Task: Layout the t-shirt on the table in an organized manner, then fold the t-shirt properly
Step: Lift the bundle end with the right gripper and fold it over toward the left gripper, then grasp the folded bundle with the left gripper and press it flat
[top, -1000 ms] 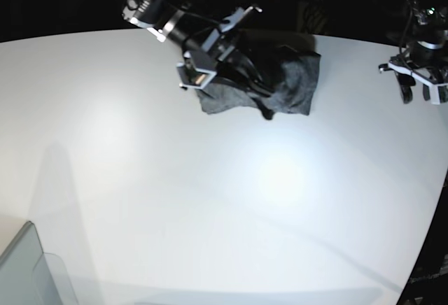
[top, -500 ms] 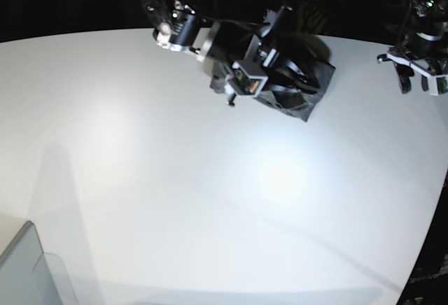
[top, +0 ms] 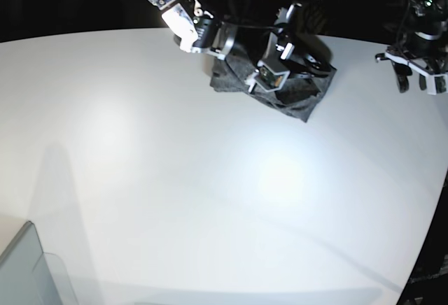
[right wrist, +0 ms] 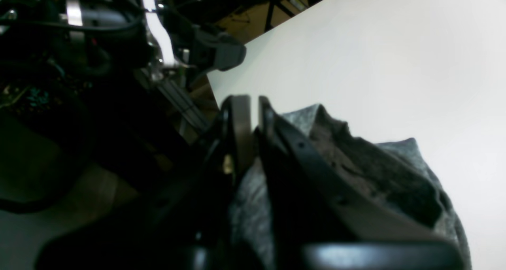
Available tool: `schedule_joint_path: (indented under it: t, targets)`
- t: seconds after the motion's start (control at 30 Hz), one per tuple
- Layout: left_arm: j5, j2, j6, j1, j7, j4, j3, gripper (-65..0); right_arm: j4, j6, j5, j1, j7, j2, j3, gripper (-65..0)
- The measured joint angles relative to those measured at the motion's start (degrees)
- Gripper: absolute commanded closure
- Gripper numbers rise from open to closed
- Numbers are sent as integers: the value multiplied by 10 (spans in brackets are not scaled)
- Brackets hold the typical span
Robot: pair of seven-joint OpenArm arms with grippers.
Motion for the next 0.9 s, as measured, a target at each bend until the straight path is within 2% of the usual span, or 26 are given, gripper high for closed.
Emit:
schedule_joint_path:
  t: [0.27, 0.37, 0.47, 0.6, 0.7, 0.8, 0.9]
  targets:
    - [1, 0, 0, 0, 0, 0, 0, -289, -32, 0, 0, 15, -1, -8, 0, -280]
    - [1, 0, 0, 0, 0, 1, 0, -289, -9, 0, -1, 8, -4, -8, 1, -342]
    - [-1, 0, 0, -2, 1, 2, 0, -289, 29, 0, 4, -4, 5, -5, 11, -347]
    - [-2, 2, -1, -18, 1, 2, 1, -290, 38, 0, 4, -26, 3, 0, 65, -347]
    - [-45, 0, 5, -16, 4, 8, 42, -292, 43, 0, 4, -49, 4, 1, 114, -348]
    - [-73, -1, 0, -16, 2, 33, 102, -351, 43, 2, 4, -63, -1, 16, 145, -348]
    - [-80, -4, 0, -16, 0, 43, 164, -481, 44, 2, 4, -64, 3, 40, 162, -348]
